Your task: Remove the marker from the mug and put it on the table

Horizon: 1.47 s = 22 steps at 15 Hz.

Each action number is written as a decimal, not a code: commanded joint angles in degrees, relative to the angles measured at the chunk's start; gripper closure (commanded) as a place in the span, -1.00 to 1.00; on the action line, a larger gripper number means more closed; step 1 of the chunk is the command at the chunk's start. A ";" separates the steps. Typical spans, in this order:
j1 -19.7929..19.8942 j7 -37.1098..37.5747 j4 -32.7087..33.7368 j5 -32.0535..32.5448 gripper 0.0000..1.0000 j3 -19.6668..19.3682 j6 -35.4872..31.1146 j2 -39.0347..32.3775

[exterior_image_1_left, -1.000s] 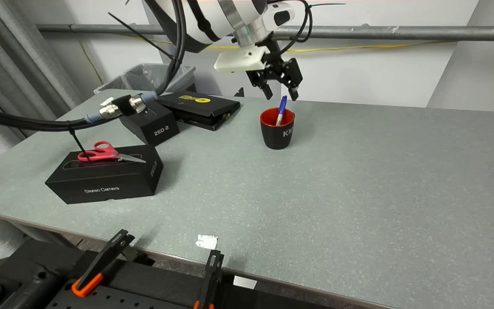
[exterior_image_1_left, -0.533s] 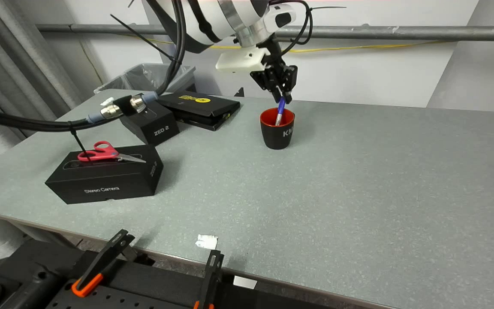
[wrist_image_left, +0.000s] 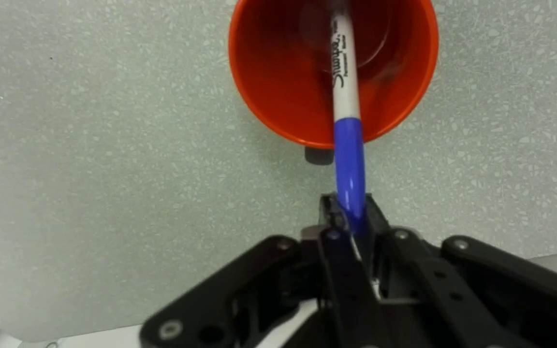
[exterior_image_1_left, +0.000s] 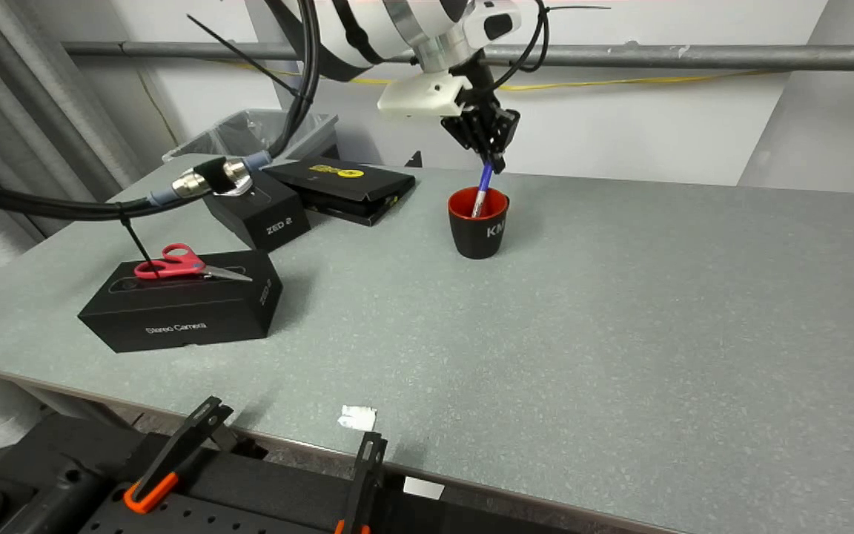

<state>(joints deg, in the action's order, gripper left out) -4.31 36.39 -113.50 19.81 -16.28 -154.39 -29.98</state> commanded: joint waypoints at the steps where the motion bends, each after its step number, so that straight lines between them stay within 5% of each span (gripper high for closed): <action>1: -2.54 0.73 -5.27 1.25 0.94 -3.08 -2.86 7.28; 5: -4.08 0.10 -11.46 4.88 0.94 -3.36 -1.69 17.02; 9: -1.41 -9.25 -17.68 0.84 0.94 4.08 1.23 21.07; 20: -6.32 -6.50 -14.03 4.31 0.94 5.19 6.83 2.07; 21: -6.72 -6.68 -13.88 4.28 0.27 5.01 6.84 1.83; 22: -7.21 -6.54 -14.05 4.51 0.25 4.68 6.54 2.00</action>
<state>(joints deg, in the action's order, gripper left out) -9.32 29.64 -129.27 23.91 -10.12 -149.35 -27.17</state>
